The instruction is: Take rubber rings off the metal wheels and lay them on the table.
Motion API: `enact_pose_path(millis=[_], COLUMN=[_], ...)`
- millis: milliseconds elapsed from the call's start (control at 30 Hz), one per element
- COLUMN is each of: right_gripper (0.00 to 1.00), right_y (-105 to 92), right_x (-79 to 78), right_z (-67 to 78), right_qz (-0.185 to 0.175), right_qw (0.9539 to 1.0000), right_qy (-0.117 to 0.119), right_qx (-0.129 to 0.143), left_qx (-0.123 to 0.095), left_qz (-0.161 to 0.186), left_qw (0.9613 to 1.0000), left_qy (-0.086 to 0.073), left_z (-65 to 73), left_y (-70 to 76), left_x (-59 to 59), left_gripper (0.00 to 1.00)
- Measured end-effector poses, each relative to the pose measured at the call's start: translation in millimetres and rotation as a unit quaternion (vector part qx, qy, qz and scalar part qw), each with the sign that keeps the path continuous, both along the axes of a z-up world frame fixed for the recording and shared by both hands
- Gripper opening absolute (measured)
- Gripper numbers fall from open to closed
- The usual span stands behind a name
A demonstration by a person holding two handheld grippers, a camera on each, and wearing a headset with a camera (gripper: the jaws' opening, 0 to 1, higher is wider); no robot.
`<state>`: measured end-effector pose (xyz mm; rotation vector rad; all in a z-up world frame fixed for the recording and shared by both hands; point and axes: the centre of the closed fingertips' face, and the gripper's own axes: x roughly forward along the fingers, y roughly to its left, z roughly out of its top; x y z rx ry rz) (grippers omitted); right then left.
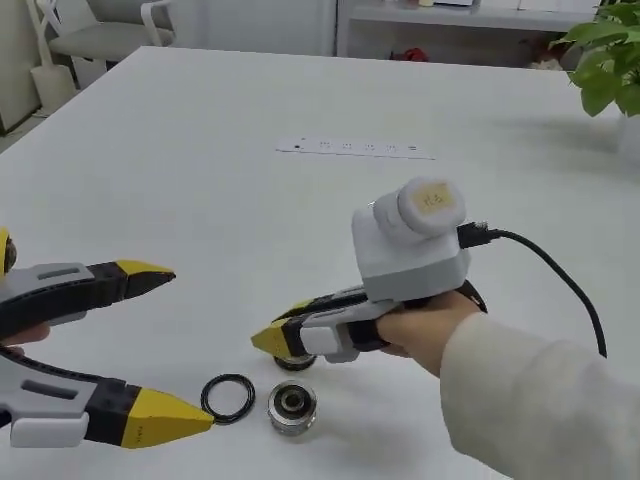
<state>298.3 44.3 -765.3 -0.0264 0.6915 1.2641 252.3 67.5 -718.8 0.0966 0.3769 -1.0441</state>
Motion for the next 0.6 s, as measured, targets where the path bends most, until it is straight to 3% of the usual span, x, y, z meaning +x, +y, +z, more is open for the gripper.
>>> enact_pose_path(millis=[600], right_gripper=[0.32], right_y=[-16.0], right_x=[14.6], right_z=[24.2], right_qz=[0.007], right_qw=[0.9982], right_qy=[-0.055], right_qx=[0.023], left_qx=[-0.001], left_qz=[0.0], left_qw=[1.0], left_qy=[0.002], left_z=[-0.1], left_y=[-0.3], left_x=[0.2], left_gripper=[0.94])
